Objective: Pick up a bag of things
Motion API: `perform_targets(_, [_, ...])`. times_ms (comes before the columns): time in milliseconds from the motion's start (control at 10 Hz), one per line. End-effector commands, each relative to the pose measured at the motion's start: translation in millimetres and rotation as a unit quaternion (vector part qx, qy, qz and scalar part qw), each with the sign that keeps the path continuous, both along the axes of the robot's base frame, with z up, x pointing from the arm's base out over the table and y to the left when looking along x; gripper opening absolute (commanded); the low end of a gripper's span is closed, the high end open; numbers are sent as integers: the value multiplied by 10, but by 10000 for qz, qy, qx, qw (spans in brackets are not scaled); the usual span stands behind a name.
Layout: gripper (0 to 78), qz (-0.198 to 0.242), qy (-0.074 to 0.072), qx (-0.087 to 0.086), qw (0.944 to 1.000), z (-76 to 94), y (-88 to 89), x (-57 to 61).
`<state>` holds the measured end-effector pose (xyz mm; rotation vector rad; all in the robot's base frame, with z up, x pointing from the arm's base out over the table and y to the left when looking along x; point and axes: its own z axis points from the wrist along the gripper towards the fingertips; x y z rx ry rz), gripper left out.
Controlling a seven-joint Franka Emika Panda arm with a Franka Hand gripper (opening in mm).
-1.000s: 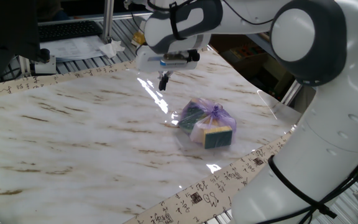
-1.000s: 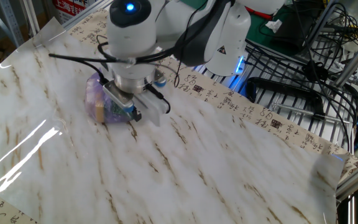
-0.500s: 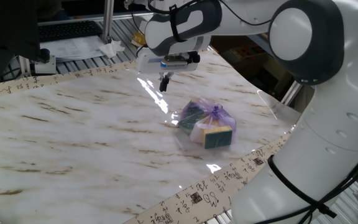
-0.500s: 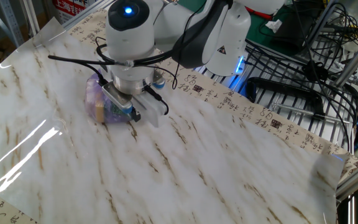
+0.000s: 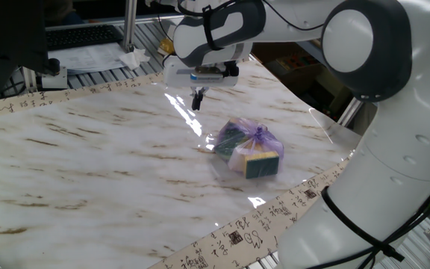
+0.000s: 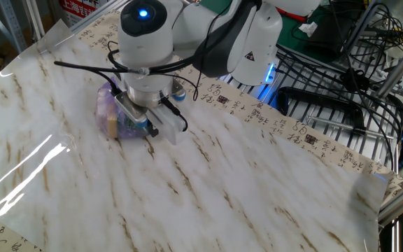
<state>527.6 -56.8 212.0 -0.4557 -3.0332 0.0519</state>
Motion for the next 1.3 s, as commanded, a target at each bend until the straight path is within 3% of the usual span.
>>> perform_targets(100, [0,-498,-194,-84,9985,13,-3,7])
perform_targets(900, [0,-886,-261,-86,9957,10,-2,3])
perform_targets(1300, [0,-889,-269,-96,9956,-39,22,-63])
